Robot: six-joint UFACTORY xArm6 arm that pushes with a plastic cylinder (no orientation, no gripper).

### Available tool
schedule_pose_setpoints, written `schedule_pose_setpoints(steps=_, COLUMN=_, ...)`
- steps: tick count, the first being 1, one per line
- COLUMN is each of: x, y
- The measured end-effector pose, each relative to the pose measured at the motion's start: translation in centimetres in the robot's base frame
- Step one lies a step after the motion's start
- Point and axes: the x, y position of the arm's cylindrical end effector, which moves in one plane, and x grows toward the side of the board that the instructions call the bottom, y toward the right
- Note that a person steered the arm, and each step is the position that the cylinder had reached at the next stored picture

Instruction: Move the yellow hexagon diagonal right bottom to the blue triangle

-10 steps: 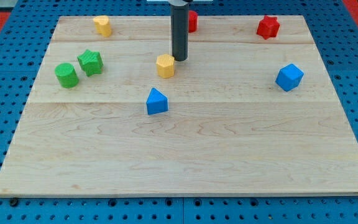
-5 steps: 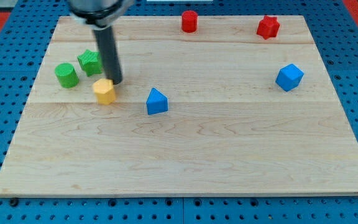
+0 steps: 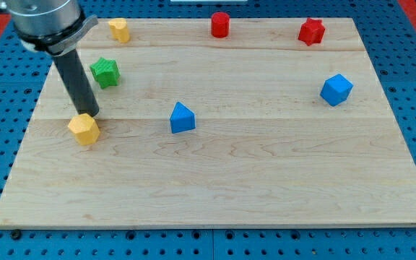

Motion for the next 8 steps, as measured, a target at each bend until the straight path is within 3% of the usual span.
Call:
schedule_pose_setpoints(steps=2, x=2.0, y=-2.0)
schedule_pose_setpoints(steps=3, x=3.2, y=-6.8)
schedule_pose_setpoints(steps=4, x=7.4, y=-0.9)
schedule_pose_setpoints(steps=5, x=8.7, y=7.7)
schedule_pose_setpoints(steps=6, x=8.3, y=-0.4)
schedule_pose_setpoints(steps=7, x=5.8, y=-2.7)
schedule_pose_setpoints(steps=8, x=3.9, y=3.1)
